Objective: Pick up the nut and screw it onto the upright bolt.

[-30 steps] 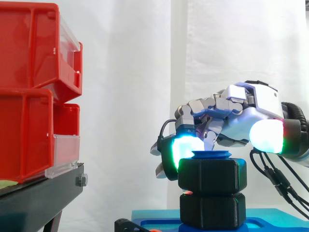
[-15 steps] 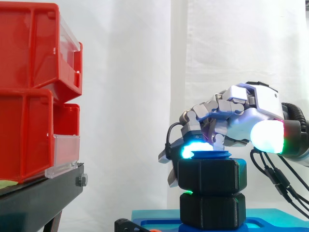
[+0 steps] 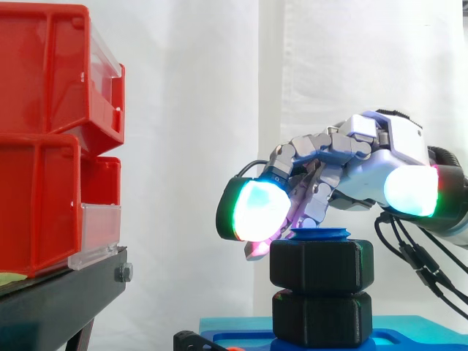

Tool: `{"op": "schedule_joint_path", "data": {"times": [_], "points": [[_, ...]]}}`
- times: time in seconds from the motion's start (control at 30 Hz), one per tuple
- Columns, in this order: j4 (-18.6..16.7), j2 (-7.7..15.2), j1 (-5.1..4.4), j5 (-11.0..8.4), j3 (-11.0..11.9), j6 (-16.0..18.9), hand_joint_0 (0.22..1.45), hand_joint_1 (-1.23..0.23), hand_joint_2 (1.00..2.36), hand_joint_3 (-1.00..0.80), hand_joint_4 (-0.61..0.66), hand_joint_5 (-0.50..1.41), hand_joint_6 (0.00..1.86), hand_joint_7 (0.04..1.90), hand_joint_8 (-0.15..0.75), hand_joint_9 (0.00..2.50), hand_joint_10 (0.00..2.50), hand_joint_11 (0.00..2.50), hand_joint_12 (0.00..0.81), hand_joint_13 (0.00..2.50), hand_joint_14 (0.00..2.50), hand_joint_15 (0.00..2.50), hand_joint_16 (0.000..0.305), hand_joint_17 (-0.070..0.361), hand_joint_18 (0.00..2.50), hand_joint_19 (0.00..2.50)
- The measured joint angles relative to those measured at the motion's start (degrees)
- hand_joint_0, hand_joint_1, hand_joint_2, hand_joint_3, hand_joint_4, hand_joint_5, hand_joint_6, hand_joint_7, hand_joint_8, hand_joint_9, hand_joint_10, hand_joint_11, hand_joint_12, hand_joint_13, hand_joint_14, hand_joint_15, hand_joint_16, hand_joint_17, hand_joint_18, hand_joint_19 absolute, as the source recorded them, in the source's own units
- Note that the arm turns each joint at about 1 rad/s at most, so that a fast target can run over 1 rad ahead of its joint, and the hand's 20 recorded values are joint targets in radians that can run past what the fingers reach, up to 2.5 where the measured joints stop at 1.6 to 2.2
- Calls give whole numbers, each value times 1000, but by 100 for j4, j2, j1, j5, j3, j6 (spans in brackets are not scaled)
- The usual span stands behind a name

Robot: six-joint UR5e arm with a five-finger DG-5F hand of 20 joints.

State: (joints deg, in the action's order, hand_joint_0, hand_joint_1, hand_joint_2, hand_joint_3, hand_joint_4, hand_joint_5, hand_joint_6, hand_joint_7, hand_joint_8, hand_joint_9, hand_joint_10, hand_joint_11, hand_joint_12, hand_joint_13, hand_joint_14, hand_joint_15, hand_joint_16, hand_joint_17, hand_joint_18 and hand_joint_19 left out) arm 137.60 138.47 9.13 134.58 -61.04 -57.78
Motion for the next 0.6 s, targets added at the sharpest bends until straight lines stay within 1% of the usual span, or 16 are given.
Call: {"op": "schedule_joint_path", "data": {"times": [0.1,0.2,0.37,0.43,0.5,0.57,0.6], "points": [[14,2,-47,-59,-43,-2,487,-413,1000,-500,281,-94,502,650,311,1055,0,0,380,797,0,0,65,147,601,0],[-17,2,-109,-190,-173,-4,486,-412,1000,-500,275,-93,502,652,312,1050,0,0,380,797,0,0,65,147,601,0],[-66,2,-148,-273,-262,-2,486,-411,1000,-500,289,-85,502,709,319,1049,0,0,382,796,0,0,65,147,601,0],[-69,3,-153,-277,-271,1,488,-405,1000,-500,303,-61,504,841,325,1060,0,0,383,794,0,0,65,146,599,0],[-67,3,-153,-276,-274,2,488,-402,1000,-500,322,-47,505,914,327,1062,0,0,384,794,0,0,65,146,598,0],[-62,4,-152,-275,-275,3,489,-398,1000,-500,337,-29,506,1036,328,1064,0,0,382,794,0,0,65,145,597,0],[-56,4,-153,-275,-275,3,489,-397,1000,-500,333,-27,505,1049,329,1065,0,0,384,795,0,0,65,145,598,0]]}}
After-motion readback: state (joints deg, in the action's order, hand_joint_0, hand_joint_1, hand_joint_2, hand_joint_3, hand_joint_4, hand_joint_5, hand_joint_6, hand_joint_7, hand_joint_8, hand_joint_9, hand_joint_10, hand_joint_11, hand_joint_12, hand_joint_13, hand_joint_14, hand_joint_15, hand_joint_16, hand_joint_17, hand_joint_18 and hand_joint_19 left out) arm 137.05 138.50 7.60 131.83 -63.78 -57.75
